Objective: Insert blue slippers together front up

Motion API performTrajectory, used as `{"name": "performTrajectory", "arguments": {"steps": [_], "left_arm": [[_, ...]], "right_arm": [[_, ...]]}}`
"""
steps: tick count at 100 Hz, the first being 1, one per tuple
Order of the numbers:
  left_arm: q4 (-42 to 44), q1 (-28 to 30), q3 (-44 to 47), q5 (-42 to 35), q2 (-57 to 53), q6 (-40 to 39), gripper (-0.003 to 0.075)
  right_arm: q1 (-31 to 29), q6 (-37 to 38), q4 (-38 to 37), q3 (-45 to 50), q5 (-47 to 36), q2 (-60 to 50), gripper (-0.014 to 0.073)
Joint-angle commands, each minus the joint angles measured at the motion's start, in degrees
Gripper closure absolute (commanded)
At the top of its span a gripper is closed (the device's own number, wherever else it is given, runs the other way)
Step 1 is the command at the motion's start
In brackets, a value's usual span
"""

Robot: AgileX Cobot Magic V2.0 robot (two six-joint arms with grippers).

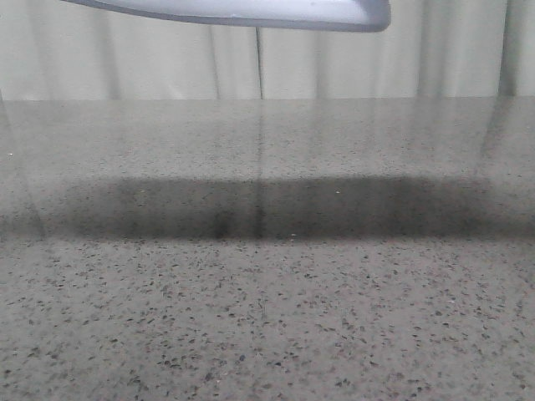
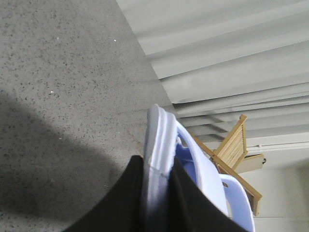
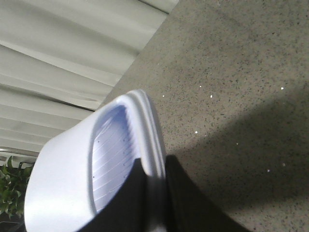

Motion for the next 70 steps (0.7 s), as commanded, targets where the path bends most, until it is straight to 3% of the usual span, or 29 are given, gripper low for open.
{"name": "performTrajectory", "arguments": {"steps": [1, 18, 44, 70], "left_arm": [[-6.5, -0.3, -1.5, 4.0, -0.6, 1.6, 0.0701], [-8.9, -0.3, -1.5, 6.5, -0.6, 1.6, 0.0701], [-15.1, -0.3, -1.5, 10.2, -0.6, 4.4, 0.0701], [-15.8, -0.3, -1.5, 12.0, -0.6, 4.4, 0.0701]], "right_arm": [[-0.1, -6.1, 7.3, -2.3, 1.0, 1.0, 0.0701], [-0.1, -12.5, 13.8, -2.3, 3.2, 2.7, 0.0701], [-0.1, -17.5, 17.7, -2.3, 5.1, 4.9, 0.0701], [-0.1, -25.2, 24.6, -2.2, 8.6, 7.5, 0.0701]]}}
